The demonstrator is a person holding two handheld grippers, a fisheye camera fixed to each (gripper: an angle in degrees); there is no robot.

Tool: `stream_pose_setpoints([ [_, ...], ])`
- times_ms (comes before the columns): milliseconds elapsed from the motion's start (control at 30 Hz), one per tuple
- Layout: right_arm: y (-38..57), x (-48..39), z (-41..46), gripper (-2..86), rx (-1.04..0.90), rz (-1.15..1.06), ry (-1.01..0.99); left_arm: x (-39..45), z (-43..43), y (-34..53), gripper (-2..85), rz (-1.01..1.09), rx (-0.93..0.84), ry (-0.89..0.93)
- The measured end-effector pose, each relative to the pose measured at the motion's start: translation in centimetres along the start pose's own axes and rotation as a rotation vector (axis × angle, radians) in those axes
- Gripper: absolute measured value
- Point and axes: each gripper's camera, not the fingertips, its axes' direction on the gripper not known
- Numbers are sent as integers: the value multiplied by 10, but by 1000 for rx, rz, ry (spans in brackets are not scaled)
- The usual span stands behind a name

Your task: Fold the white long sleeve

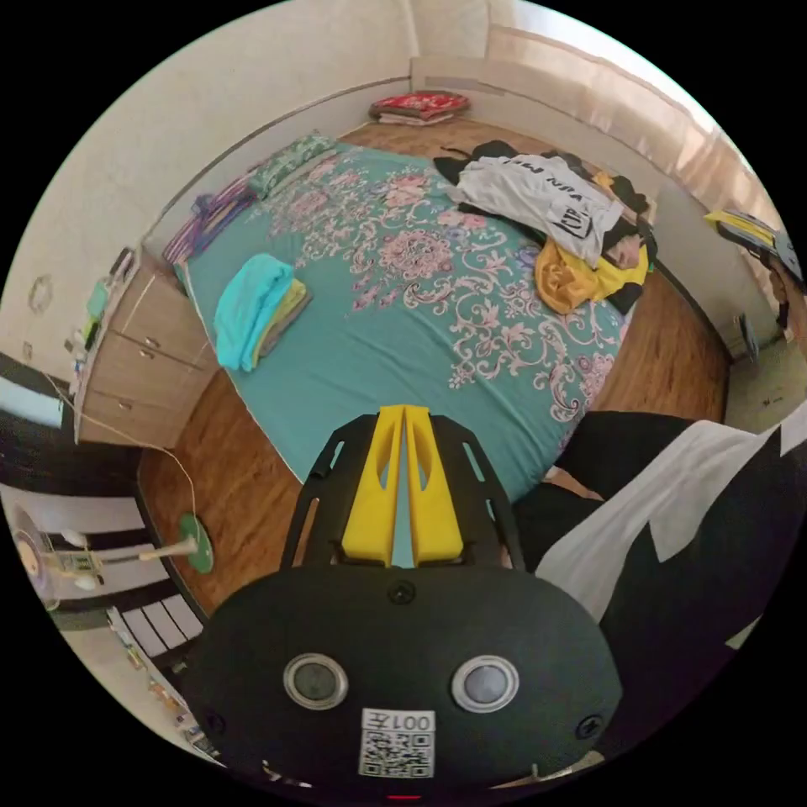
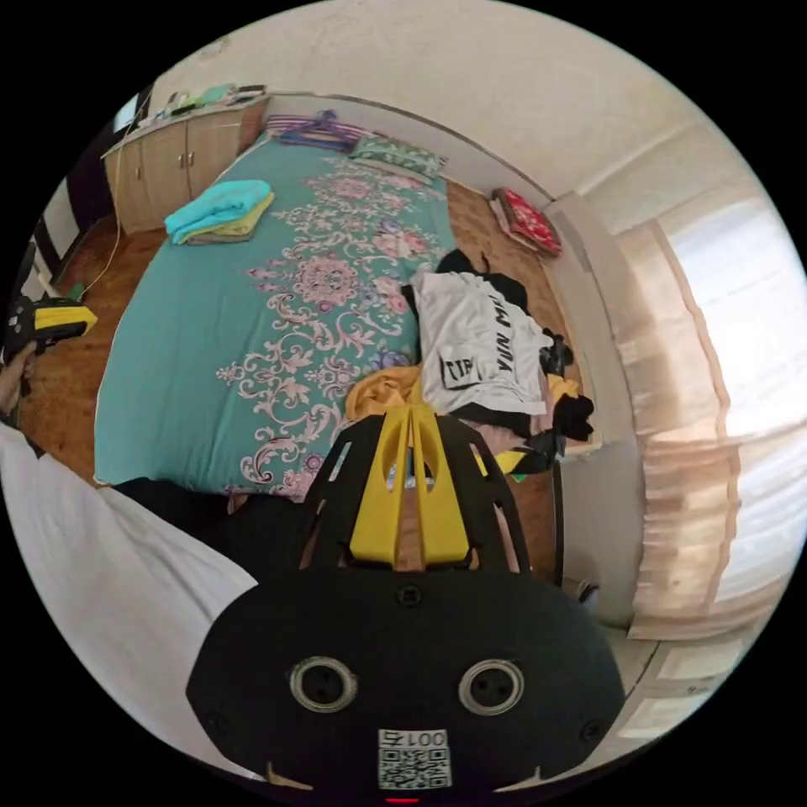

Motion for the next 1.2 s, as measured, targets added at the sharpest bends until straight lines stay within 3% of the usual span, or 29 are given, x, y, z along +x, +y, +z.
stream_pose_setpoints([
  [100, 49, 67, -40, 0, 47, 145, 34, 33, -7, -45, -10, 72, 92, -82],
  [333, 164, 223, -49, 0, 54, 382, -26, 130, 19, -135, -10, -65, 189, 27],
  [533, 242, 359, -16, 0, 51, 366, -175, 243, 79, -210, -10, -198, 109, -114],
  [633, 271, 431, -3, 0, 14, 422, -219, 282, 102, -260, -10, -229, 74, -96],
  [867, 297, 548, 25, 1, -115, 423, -167, 354, 154, -352, -10, -210, 74, -145],
  [1200, 295, 662, 56, 2, -136, 424, -206, 408, 315, -520, -10, -147, -19, 86],
])
